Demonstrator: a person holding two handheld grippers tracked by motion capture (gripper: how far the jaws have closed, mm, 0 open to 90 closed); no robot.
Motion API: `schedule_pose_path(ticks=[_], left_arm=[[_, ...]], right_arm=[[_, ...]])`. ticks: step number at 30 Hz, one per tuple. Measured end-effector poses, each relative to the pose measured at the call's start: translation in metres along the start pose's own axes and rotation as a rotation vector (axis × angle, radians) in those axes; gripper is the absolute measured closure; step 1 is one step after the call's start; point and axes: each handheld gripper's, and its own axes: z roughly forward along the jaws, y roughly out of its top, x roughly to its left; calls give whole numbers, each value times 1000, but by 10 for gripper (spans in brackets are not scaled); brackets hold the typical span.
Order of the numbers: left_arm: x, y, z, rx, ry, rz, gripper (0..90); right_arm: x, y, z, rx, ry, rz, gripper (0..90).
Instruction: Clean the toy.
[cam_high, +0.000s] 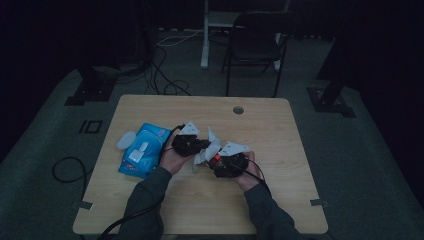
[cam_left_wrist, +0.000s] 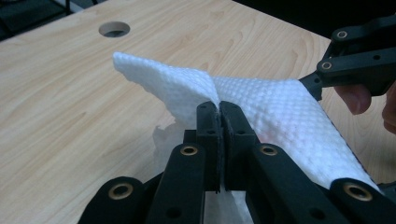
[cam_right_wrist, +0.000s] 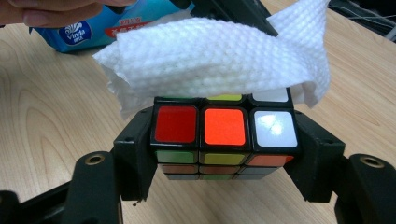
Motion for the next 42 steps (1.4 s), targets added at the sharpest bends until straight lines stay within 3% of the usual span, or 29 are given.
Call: schedule_pose_path(ticks=[17,27,42], left_arm=[[2,-19,11,37,5,-33,880],[2,-25,14,67,8,-27,880],[-6,-23,-1,8,38,-18,879]], right_arm=[[-5,0,-5,-23,9,30,342],[-10,3,-10,-47,-4,57,342],[-16,2,-7,-45,-28,100,342]])
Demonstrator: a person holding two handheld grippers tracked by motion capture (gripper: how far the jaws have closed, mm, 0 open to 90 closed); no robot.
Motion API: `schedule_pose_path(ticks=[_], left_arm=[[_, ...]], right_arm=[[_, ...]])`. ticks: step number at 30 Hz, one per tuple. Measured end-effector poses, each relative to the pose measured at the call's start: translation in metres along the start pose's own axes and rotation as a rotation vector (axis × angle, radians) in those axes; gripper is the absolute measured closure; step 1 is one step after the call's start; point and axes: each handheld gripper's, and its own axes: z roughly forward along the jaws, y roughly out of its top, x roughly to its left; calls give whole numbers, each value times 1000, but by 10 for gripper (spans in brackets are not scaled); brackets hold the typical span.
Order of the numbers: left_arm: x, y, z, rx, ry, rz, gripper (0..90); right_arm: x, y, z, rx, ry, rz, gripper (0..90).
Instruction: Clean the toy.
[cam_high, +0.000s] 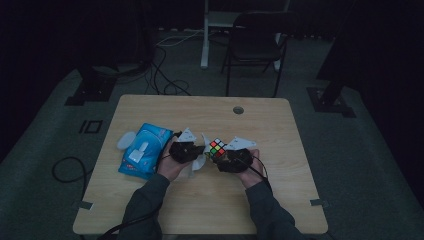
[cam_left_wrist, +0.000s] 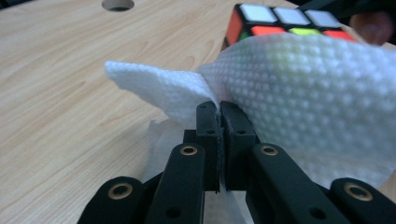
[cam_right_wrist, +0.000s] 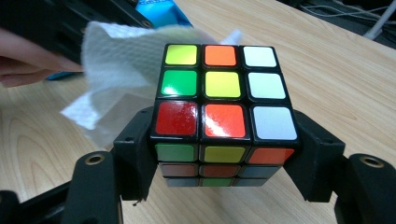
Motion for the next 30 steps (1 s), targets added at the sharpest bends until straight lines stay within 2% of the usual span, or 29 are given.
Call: schedule_pose_path(ticks=[7,15,18,20,25,26,30], left_arm=[[-7,0,-10,-46,8,4,879],[-17,4,-17,-75,4,35,878],[-23,7,-18,-84,-12,53,878],[-25,7,-18,-77,-10,68,879],[-23,5,-16,-70,-6,67,879],[-23,3,-13,-49,6,70,878],[-20,-2,-6,-18,8,64,878]], right_arm=[[-2,0,1,8,-26,28,342],[-3,0,3,13,-34,45,343],[-3,1,4,15,-31,51,342],[-3,2,4,10,-26,59,343],[-3,2,4,13,-30,62,343],[-4,1,3,6,-23,76,342],[-6,2,0,-9,-21,91,342]])
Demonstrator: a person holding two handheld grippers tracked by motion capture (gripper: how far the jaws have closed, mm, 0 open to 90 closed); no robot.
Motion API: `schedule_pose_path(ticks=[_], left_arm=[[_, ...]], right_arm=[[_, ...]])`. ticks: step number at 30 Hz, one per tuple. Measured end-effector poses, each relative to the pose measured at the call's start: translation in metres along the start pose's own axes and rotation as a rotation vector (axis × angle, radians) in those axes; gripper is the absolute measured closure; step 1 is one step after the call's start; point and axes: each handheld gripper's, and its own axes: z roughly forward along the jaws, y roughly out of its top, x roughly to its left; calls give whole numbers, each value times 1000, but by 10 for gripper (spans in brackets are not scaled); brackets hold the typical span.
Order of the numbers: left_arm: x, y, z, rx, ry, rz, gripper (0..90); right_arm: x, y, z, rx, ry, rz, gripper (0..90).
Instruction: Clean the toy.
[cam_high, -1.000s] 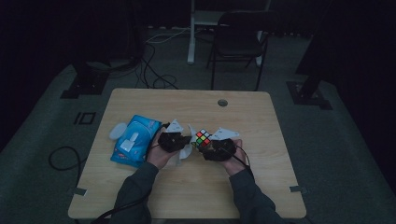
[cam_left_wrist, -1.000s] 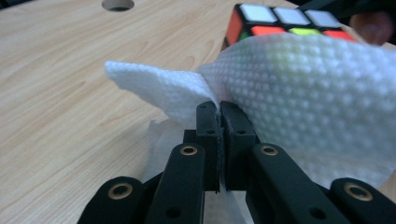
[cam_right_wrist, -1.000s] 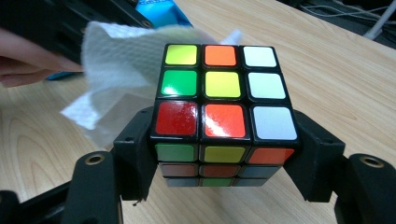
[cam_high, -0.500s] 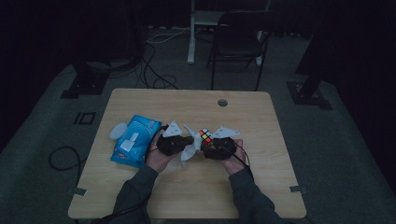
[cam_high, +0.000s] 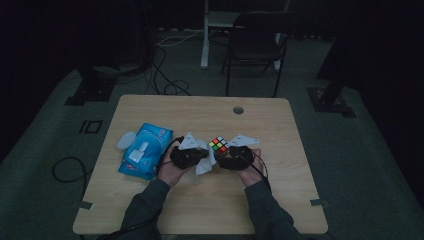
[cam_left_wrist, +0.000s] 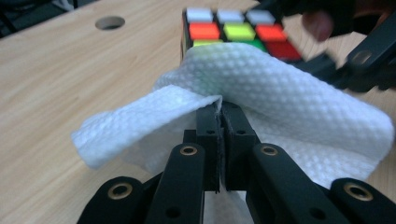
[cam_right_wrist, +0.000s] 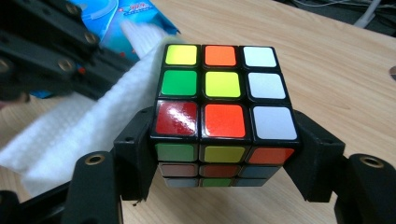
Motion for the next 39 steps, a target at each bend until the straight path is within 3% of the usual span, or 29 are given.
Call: schedule_pose_path(ticks=[5,12,21,25,30,39], left_arm=[[0,-1,3,13,-1,2,878],[3,9,-10,-38,5,-2,878],[1,13,-13,-49,0,14,878],[-2,12,-10,-40,-8,24,878],[-6,8,-1,9,9,54,877],[-7,3,6,31,7,50,877]], right_arm=[[-2,1,-1,-7,1,5,342],[0,-1,2,13,3,-4,343],[3,-1,5,17,0,-13,342],[2,-1,5,21,-6,-9,342],[0,0,3,8,-8,4,343],[-2,2,3,1,-20,24,342]])
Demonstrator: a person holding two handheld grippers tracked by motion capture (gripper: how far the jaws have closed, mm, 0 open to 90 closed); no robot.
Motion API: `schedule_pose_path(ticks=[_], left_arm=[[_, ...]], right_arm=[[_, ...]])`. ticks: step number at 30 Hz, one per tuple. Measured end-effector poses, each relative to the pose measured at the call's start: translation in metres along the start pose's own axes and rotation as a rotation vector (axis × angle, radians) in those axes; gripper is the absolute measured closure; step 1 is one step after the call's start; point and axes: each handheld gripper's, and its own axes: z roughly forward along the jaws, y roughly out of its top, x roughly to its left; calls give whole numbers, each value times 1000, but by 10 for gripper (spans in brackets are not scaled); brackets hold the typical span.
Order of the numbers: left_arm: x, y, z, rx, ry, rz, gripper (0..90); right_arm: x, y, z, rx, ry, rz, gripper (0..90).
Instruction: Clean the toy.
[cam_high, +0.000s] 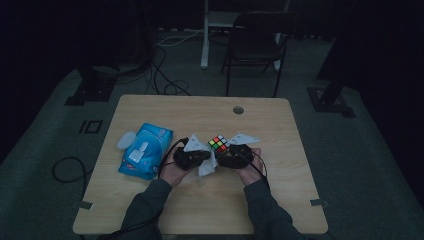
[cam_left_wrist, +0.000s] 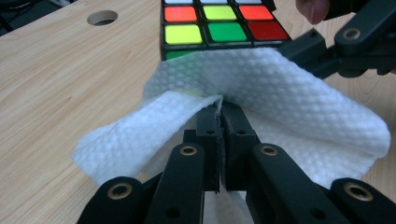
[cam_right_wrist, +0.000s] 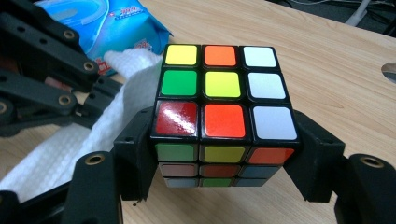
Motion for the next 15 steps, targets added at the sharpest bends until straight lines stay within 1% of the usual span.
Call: schedule_pose_path(ticks=[4,7,9,15], left_arm=[[-3,-1,2,0,-8,-1,877],[-6,-1,5,3,-8,0,878],[-6,-1,6,0,-16,-4,877],[-9,-3,10,9,-26,1,877]], right_arm=[[0,1,1,0,-5,16,342],[-1,1,3,2,-10,37,342],[-2,1,4,2,-13,50,342],[-2,3,7,5,-27,73,342]])
